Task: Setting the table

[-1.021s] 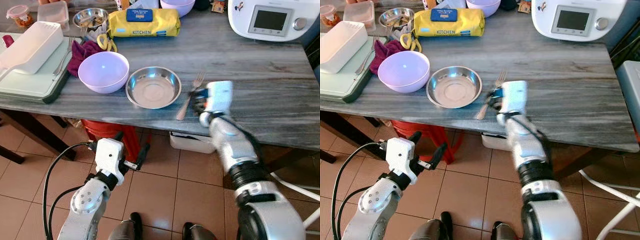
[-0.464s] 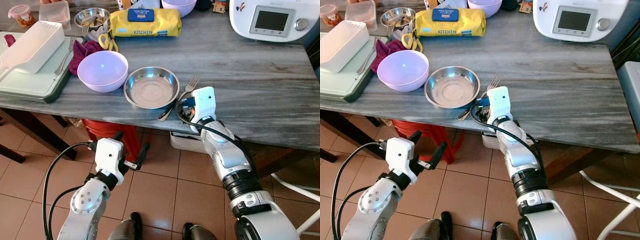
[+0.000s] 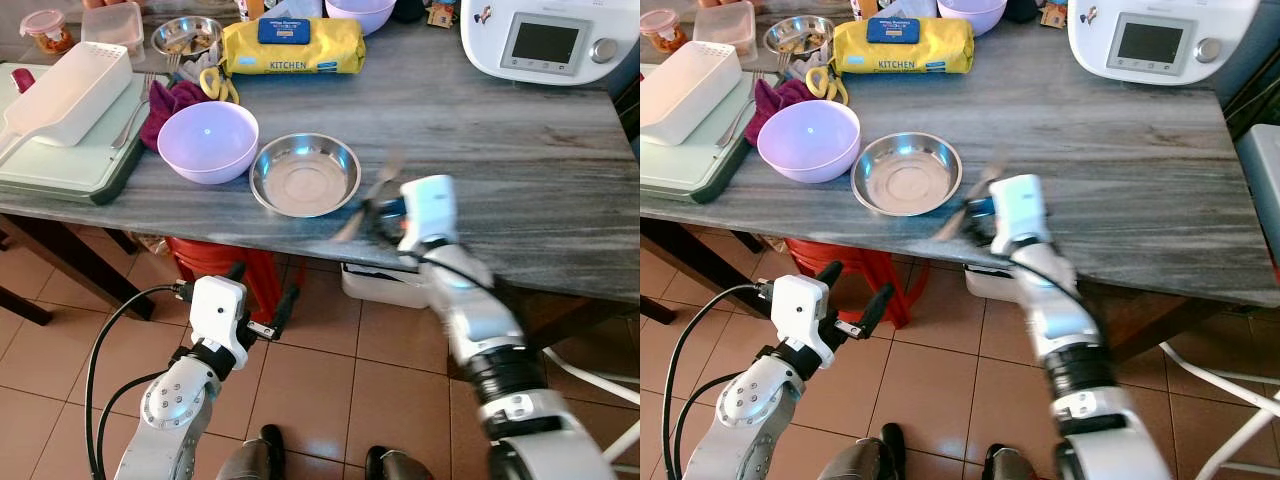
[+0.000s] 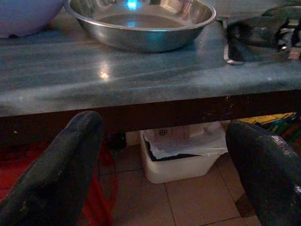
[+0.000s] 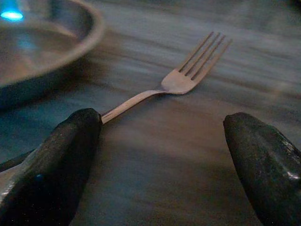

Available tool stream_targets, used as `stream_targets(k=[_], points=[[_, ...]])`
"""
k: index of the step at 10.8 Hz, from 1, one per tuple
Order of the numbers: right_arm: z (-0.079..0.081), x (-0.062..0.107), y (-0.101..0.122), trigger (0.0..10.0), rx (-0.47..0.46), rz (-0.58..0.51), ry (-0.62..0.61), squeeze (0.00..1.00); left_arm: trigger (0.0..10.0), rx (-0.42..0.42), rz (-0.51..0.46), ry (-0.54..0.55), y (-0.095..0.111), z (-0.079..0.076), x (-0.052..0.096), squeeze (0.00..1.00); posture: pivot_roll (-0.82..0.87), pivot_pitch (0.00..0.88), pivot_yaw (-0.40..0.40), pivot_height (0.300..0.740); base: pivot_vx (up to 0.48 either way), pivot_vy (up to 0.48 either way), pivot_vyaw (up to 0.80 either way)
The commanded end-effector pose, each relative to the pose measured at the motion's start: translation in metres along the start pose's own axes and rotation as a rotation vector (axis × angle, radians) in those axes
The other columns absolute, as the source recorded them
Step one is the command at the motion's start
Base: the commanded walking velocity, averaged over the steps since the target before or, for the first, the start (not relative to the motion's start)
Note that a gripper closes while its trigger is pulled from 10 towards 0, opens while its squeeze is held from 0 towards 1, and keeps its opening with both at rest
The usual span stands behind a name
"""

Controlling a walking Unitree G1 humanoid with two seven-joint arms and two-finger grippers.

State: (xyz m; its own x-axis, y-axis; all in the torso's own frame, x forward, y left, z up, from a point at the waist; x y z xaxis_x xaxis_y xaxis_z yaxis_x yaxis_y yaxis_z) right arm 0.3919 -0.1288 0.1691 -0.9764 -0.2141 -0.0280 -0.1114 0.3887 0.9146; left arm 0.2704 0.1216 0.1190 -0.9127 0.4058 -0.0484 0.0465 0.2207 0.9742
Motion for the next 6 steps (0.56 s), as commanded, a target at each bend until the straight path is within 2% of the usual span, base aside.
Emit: stream_targets(k=[1,3,5,6], points=[[-0.004,0.007,-0.018,10.0,0.0,0.068,-0.013,0.61,10.0,-0.003,0.028,0.014,-0.006,0.003,0.003,0.0,0.01,0.27,0.038,0.74,0.0,0.0,0.0],[-0.02,0.009,-0.023,10.0,0.021,0.088,-0.051,0.58,10.0,-0.006,0.028,0.01,-0.006,0.003,0.002,0.0,0.01,0.266,0.043,0.74,0.0,0.0,0.0],[-0.024,0.009,-0.02,10.0,0.021,0.066,-0.048,0.56,10.0,-0.008,0.028,0.01,-0.006,0.004,0.002,0.0,0.01,0.264,0.045,0.74,0.0,0.0,0.0],[-0.022,0.008,-0.016,10.0,0.02,0.039,-0.02,0.42,10.0,-0.01,0.027,0.01,-0.006,0.004,0.001,0.0,0.01,0.262,0.046,0.74,0.0,0.0,0.0]])
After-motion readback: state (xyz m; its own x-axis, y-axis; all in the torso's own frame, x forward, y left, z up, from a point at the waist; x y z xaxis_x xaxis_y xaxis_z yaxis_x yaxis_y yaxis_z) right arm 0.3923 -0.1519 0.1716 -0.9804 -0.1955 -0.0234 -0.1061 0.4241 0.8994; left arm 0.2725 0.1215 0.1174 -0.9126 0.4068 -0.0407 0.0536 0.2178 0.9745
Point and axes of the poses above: a point about 5 cm out from each wrist's last joint towards the gripper, its own x axis pointing back from the gripper into the wrist, its own y axis along the axis of the wrist's last joint, z = x × y, the point moved 2 cm from there along -x, pointing out of the wrist towards the gripper, and after that the axes turned 14 degrees about x, right-handed, at the moved point
